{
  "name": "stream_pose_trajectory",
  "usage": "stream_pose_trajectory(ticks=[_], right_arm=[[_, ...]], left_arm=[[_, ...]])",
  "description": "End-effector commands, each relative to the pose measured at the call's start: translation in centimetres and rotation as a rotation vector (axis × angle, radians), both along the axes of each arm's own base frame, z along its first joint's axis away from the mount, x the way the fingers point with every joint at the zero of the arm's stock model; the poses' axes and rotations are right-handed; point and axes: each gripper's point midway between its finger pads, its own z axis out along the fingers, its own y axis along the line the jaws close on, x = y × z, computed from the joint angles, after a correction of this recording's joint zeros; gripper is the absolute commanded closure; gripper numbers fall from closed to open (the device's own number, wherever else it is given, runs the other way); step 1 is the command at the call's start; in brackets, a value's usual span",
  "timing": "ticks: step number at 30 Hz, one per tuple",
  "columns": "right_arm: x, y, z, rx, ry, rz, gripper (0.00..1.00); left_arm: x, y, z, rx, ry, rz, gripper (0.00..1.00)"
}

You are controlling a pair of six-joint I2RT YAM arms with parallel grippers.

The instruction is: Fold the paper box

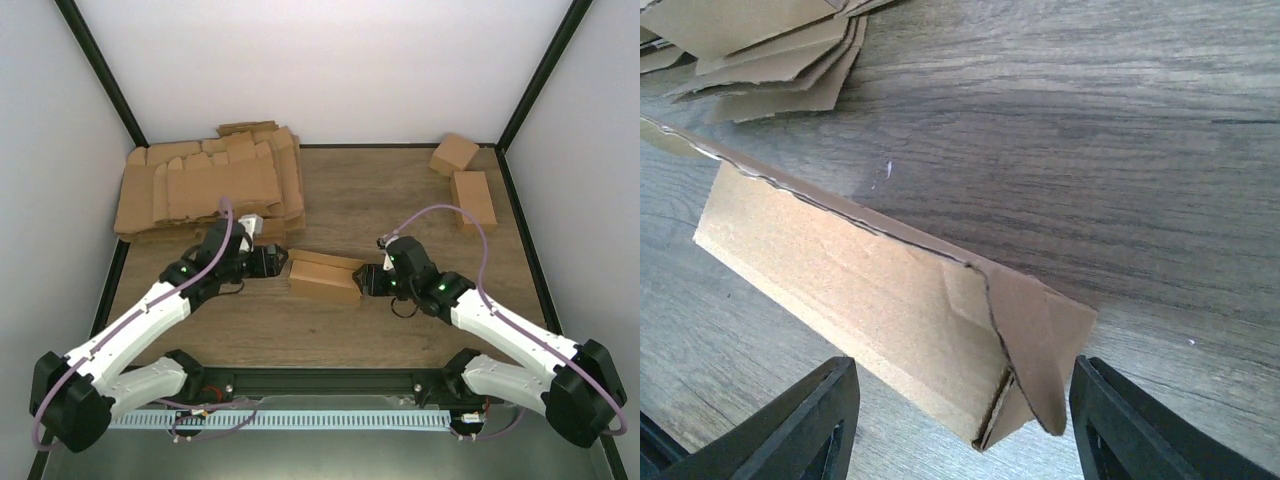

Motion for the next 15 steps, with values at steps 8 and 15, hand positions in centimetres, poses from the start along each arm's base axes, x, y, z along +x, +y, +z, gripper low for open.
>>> stream_pose_trajectory(ticks=[8,15], right_arm=[[0.3,1.5,1.4,-0.014,-0.047,0.103,0.35],[1.0,1.8,0.5,-0.036,-0.027,0.098,0.23]], left_arm=[[2.7,-2.2,-0.6,0.154,0.005,-0.201,0.32],[3.4,-2.9,-1.9,0.188,0.027,-0.241,0.4]])
